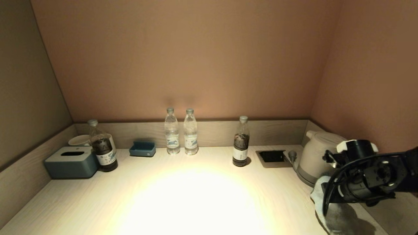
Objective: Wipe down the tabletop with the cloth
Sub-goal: Sweep the stains on the table
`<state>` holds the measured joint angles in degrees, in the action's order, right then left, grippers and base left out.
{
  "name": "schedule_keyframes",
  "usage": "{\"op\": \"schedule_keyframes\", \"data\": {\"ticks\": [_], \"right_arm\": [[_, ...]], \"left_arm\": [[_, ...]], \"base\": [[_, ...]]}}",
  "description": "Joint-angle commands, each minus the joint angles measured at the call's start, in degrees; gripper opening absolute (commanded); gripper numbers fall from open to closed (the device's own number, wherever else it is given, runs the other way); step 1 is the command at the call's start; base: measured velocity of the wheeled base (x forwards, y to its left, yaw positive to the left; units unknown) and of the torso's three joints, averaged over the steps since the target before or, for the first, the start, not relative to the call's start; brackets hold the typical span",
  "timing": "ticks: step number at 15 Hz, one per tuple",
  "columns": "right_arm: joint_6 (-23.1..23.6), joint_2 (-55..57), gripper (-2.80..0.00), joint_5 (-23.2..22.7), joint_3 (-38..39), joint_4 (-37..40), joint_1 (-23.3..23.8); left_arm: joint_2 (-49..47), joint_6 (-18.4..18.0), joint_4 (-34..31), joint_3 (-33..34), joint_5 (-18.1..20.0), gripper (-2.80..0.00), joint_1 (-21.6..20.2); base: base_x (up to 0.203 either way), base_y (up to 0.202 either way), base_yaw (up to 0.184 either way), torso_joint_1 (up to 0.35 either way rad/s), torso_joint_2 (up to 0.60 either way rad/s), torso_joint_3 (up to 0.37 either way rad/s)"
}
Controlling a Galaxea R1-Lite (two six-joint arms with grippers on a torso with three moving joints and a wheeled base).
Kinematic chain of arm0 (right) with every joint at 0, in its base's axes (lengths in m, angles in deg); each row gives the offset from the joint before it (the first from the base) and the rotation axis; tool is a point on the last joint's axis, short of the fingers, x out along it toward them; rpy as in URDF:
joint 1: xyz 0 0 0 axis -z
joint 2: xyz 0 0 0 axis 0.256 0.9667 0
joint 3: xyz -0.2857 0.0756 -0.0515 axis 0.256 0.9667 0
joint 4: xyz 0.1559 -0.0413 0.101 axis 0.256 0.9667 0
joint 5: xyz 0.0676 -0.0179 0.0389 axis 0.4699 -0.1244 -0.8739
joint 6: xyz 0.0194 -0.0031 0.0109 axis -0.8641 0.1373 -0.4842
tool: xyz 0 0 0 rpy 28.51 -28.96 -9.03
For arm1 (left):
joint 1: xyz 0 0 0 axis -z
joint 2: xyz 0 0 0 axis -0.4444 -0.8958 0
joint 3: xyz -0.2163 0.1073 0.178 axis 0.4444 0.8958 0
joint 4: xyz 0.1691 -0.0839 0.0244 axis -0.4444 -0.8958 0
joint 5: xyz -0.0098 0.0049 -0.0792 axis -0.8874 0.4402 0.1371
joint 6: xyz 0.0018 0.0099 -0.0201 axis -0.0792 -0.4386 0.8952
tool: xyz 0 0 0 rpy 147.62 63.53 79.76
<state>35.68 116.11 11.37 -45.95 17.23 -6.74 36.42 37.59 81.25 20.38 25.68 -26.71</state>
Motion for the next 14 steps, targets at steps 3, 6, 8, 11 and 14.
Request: {"op": "schedule_keyframes", "data": {"ticks": [3, 6, 8, 11, 14], "right_arm": [[-0.24, 6.0, -2.8, -1.12, -3.62, 0.07, -4.31], [-0.84, 11.29, -2.8, -1.27, -8.32, 0.12, -6.89], [-2.22, 14.08, -2.8, -1.21, -11.03, 0.33, -8.52], [-3.12, 14.97, -2.8, -1.2, -11.92, 0.43, -10.37], [-3.32, 15.65, -2.8, -1.2, -13.4, 0.25, -15.75]], "left_arm": [[-0.02, 0.0, 0.01, 0.0, 0.02, -2.8, -0.02], [-0.02, 0.0, 0.01, 0.0, 0.02, -2.8, -0.02], [-0.02, 0.0, 0.01, 0.0, 0.02, -2.8, -0.02], [-0.02, 0.0, 0.01, 0.0, 0.02, -2.8, -0.02], [-0.02, 0.0, 0.01, 0.0, 0.02, -2.8, -0.02]], "base": [[0.0, 0.0, 0.0, 0.0, 0.0, 0.0], [0.0, 0.0, 0.0, 0.0, 0.0, 0.0], [0.0, 0.0, 0.0, 0.0, 0.0, 0.0], [0.0, 0.0, 0.0, 0.0, 0.0, 0.0], [0.0, 0.0, 0.0, 0.0, 0.0, 0.0]]}}
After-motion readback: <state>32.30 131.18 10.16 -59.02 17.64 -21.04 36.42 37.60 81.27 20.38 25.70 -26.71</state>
